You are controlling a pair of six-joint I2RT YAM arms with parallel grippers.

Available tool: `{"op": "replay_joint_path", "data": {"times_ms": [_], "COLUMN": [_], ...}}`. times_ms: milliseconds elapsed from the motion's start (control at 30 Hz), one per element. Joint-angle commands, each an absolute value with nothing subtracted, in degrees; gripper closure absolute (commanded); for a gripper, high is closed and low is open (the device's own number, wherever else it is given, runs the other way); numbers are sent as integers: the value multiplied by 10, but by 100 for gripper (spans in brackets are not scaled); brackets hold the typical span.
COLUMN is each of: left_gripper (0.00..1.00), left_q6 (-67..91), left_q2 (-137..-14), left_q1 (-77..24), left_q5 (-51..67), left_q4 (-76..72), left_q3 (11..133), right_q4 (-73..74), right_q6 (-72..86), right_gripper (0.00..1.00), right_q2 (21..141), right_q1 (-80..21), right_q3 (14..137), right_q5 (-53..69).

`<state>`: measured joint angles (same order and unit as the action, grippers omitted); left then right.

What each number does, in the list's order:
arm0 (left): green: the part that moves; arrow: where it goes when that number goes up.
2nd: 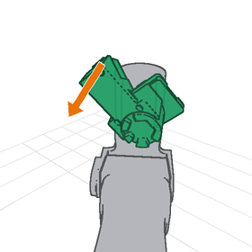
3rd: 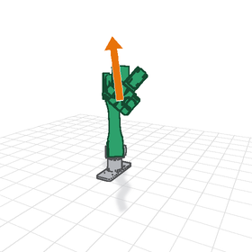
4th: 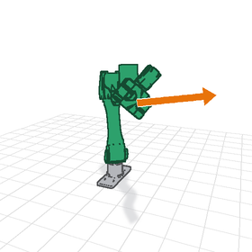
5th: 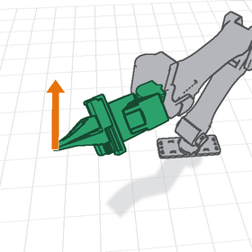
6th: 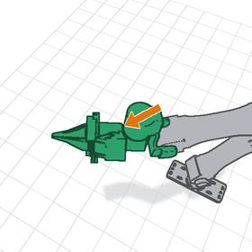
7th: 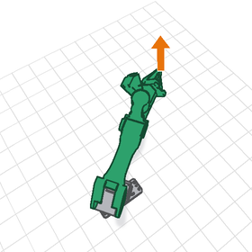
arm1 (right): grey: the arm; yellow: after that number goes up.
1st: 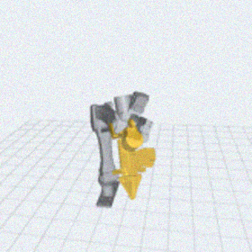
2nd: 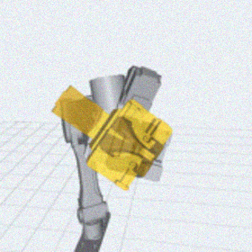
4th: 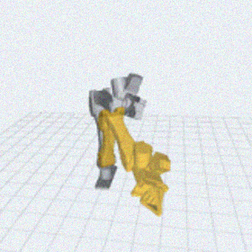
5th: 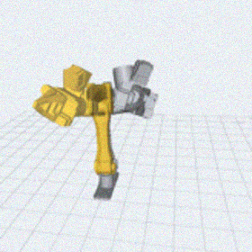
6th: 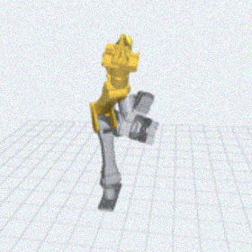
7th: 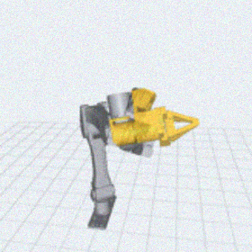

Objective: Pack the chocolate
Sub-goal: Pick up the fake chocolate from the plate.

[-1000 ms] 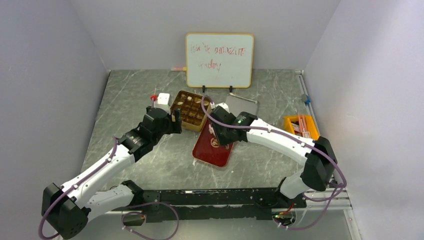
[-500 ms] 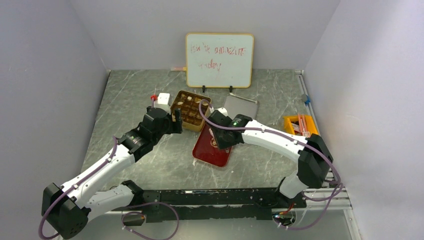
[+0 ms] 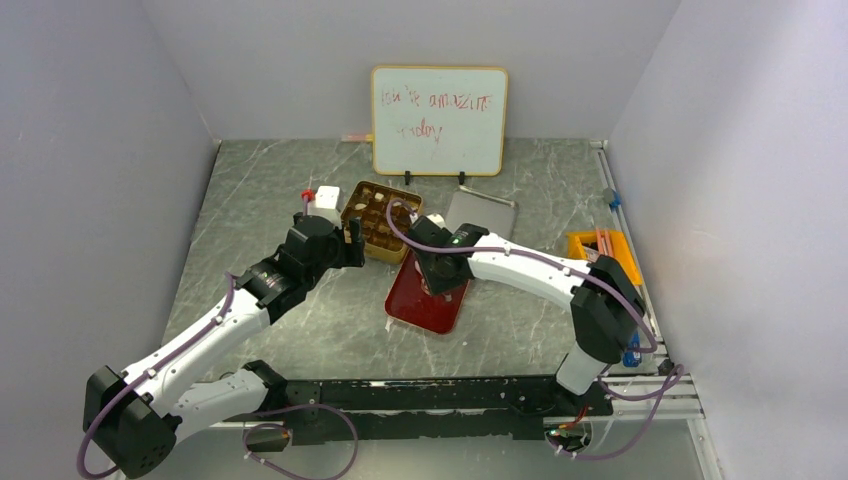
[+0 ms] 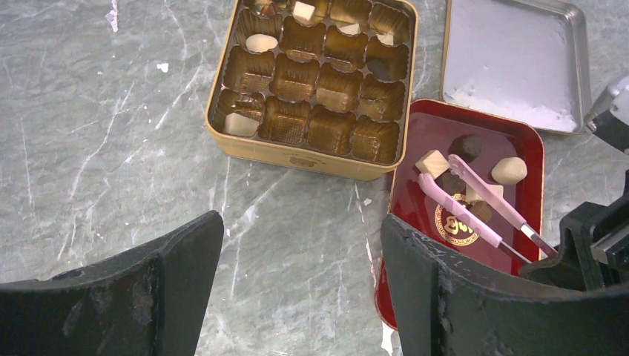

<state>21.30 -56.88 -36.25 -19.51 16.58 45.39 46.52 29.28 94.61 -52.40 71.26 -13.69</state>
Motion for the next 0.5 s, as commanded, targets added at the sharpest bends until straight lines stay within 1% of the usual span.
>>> {"op": "replay_joint_path", "data": {"times_ms": [0,233,333,400,467], "left_gripper": [18,18,18,18,18], "left_q6": [220,222,222,222,222], "left_q2": [-566,-567,-566,-564,-563], "left_q1": [-365,-365,-365,-364,-364], "left_q5": [-199,-201,-201,-202,-205], "left_q4": [147,147,148,150,154], "left_q3": [461,461,460,460,462], "right_q4": [443,431,427,427,431], "right_q6": [275,262,258,256,257], "right_gripper": [64,64,66,72,81], "right_q2": [954,967,971,972,970], "right_q1": [-516,-504,-500,-498,-498], "right_q3": [743,738,737,738,740], "right_q5": [-134,-130,-127,-127,-127]}}
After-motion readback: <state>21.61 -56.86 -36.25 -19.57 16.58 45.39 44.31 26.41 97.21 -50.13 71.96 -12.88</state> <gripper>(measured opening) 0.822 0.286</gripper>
